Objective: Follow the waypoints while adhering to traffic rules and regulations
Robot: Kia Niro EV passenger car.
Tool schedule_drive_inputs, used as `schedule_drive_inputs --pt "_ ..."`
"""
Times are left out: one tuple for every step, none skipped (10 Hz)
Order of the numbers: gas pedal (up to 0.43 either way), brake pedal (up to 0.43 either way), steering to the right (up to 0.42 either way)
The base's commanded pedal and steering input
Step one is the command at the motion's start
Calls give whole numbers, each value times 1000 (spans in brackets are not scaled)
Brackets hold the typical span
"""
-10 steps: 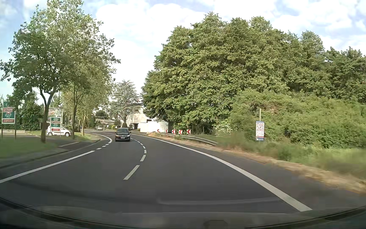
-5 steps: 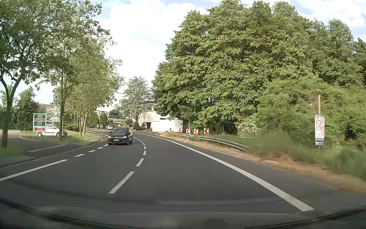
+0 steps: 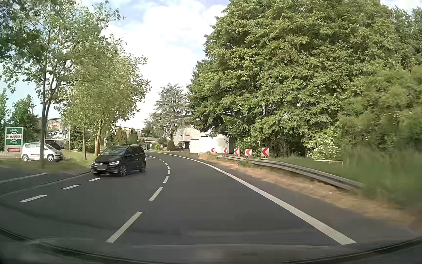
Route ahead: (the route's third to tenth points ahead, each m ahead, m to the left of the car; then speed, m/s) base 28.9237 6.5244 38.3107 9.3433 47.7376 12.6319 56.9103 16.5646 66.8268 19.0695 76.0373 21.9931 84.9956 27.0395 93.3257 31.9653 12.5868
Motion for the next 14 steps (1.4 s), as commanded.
schedule_drive_inputs --pt "0 18 -44" --pt "0 18 -42" --pt "0 18 -41" --pt "0 18 -39" --pt "0 18 -37" --pt "0 18 -36" --pt "0 18 -34" --pt "0 18 -33" --pt "0 24 -33" --pt "0 30 -33" --pt "0 37 -33" --pt "0 37 -33" --pt "0 43 -32" --pt "0 43 -33"
